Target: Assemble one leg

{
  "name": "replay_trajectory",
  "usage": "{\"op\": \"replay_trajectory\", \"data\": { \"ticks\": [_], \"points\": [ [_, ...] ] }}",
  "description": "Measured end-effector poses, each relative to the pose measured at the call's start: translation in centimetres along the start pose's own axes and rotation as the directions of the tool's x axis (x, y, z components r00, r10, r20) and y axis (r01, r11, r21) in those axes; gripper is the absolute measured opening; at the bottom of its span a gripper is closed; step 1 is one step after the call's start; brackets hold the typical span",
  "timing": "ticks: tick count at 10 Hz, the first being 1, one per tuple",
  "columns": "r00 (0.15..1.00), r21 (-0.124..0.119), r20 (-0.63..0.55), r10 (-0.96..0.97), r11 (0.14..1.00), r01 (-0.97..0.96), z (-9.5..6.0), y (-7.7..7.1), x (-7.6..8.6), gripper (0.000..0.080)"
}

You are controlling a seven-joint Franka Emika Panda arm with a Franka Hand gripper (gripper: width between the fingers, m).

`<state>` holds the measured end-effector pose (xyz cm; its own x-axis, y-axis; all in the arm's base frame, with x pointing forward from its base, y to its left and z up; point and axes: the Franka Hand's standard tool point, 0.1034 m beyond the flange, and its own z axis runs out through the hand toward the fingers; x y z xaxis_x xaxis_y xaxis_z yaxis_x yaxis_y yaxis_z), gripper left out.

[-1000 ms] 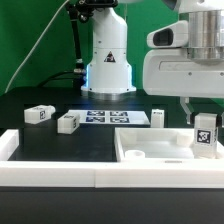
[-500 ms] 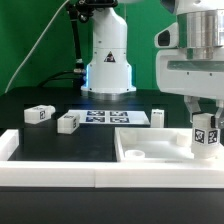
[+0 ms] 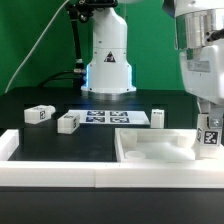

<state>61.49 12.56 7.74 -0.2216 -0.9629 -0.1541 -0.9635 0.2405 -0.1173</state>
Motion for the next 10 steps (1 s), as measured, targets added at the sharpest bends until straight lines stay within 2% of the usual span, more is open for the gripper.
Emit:
{"op": "replay_trajectory", "data": {
  "ticks": [2,4,6,7,8,9,10],
  "points": [
    [0.971,0.007,0.004,0.238,0.971,-0.238,0.00,0.07,0.02,0.0292],
    [0.947,0.026,0.032,0.319,0.947,-0.320,0.02,0.05,-0.05,0.0292],
    [0.933,0.024,0.045,0.356,0.934,-0.357,0.01,0.05,-0.04,0.0292],
    [0.938,0.024,0.048,0.344,0.938,-0.345,0.02,0.07,-0.07,0.0364],
    [0.949,0.025,0.047,0.312,0.949,-0.313,0.03,0.09,-0.12,0.0364],
    [0.960,0.027,0.046,0.275,0.961,-0.276,0.02,0.08,-0.09,0.0544],
    [0.976,0.011,0.045,0.214,0.977,-0.215,-0.03,0.05,0.00,0.0544]
  ]
}}
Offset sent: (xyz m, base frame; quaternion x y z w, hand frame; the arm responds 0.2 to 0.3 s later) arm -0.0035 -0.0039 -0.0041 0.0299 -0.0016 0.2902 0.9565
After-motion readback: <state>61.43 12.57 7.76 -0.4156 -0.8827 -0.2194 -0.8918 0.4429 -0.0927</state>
